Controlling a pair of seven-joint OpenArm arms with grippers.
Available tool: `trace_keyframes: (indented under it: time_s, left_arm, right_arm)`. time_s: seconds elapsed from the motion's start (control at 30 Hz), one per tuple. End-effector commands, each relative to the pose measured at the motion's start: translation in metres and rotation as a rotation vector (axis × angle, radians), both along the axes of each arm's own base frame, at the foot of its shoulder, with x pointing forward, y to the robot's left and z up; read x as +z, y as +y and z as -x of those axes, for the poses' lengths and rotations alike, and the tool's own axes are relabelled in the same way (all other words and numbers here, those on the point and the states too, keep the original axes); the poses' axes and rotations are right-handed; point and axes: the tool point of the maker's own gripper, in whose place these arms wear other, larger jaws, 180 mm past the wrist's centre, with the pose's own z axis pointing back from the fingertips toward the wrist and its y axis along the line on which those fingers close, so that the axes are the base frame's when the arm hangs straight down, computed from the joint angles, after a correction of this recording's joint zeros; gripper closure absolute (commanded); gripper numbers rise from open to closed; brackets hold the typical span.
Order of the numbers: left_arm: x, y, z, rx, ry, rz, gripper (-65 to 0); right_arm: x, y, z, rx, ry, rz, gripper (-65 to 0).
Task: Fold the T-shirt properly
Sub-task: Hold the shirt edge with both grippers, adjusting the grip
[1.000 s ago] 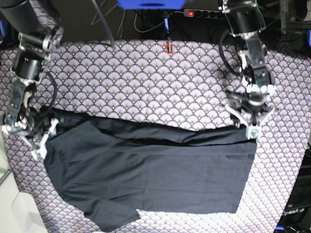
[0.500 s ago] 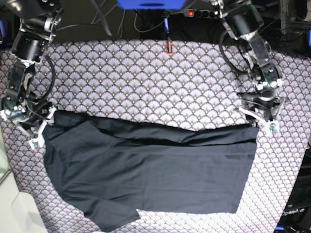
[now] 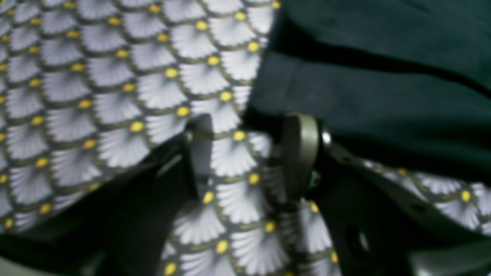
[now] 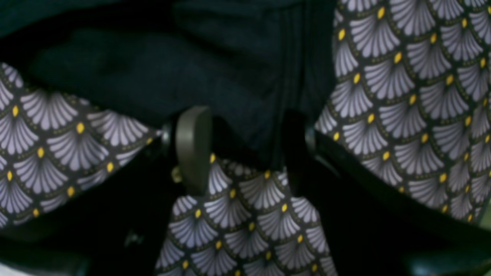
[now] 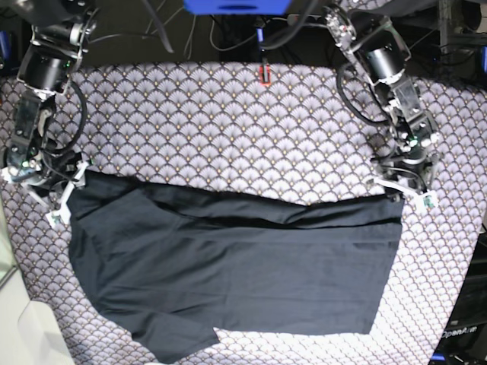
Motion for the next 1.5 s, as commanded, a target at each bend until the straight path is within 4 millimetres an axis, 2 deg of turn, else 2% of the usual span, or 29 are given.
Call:
trace_keyframes:
  time_s: [0.0,0.33,0.43,0.63,0.7,0.8,0.93,1.3,1.43,1.47]
  left_arm:
    - [0.022,0.006,-0.016,0.005,-0.073,-0.018,-28.8]
    - [0.033,-0.002,-0.025,0.029,-0.144,0.063,-28.8]
    - [0.036,0.004,-0.025,0.038,-0.157,0.071,-28.8]
    - [0.038,0.003,-0.028,0.042,-0.168,0.083,-28.8]
    - [0.035,0.002,-0.027,0.042,-0.164,0.088,-28.8]
    - [0.019,-0.005,-0.028,0.038,-0.133,0.122,-28.7]
    - [0.009,-0.01,-0.029,0.035,-0.111,0.147,-28.5]
    - [0.011,-0.01,-0.032,0.034,-0.117,0.148,-28.4]
    - [0.017,-0.01,-0.038,0.047,-0.153,0.189,-28.1]
    - [0.02,-0.006,-0.039,0.054,-0.166,0.196,-26.3]
  right_arm:
    - [0.017,-0.007,-0.013,0.001,-0.054,0.012,-31.1]
    - [0.015,-0.007,-0.011,0.002,-0.048,0.012,-31.0]
    - [0.015,-0.005,-0.012,0.006,-0.046,0.013,-31.0]
    - [0.014,-0.005,-0.011,0.006,-0.045,0.013,-31.0]
    - [0.014,-0.005,-0.011,0.006,-0.045,0.013,-31.0]
    - [0.014,-0.005,-0.011,0.006,-0.043,0.013,-31.0]
    - [0.008,-0.007,-0.003,0.007,-0.027,0.017,-31.0]
    - [0.008,-0.008,-0.001,0.004,-0.025,0.018,-31.0]
    - [0.0,-0.007,0.007,0.009,-0.002,0.018,-31.0]
    - [-0.001,-0.006,0.009,0.009,0.0,0.018,-31.0]
